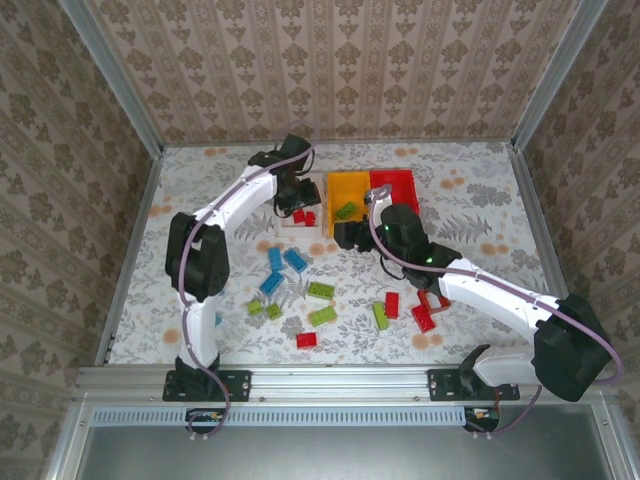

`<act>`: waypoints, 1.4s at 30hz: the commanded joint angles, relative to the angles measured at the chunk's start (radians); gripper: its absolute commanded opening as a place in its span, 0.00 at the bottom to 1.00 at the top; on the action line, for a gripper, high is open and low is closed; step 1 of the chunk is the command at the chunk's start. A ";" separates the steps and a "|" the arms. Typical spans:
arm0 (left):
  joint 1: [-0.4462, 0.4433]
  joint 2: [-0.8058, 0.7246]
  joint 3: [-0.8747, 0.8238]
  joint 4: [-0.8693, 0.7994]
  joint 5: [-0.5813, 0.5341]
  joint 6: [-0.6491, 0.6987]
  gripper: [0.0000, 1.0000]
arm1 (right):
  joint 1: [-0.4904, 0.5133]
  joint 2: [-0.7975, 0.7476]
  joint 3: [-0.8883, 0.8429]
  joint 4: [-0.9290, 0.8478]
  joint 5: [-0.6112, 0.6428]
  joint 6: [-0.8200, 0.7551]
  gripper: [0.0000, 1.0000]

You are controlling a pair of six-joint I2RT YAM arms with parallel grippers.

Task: Sort the legos into containers by color

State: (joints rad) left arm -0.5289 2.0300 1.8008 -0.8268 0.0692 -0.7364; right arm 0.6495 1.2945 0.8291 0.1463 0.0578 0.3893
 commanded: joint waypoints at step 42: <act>0.067 -1.273 -1.052 0.141 0.173 0.054 0.66 | 0.232 0.808 0.546 -0.297 0.042 -0.262 0.34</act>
State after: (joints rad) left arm -0.4694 0.7700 0.7506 -0.6651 0.2214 -0.6800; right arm 0.8764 2.0941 1.3624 -0.1352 0.0837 0.1322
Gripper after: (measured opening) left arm 0.659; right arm 0.368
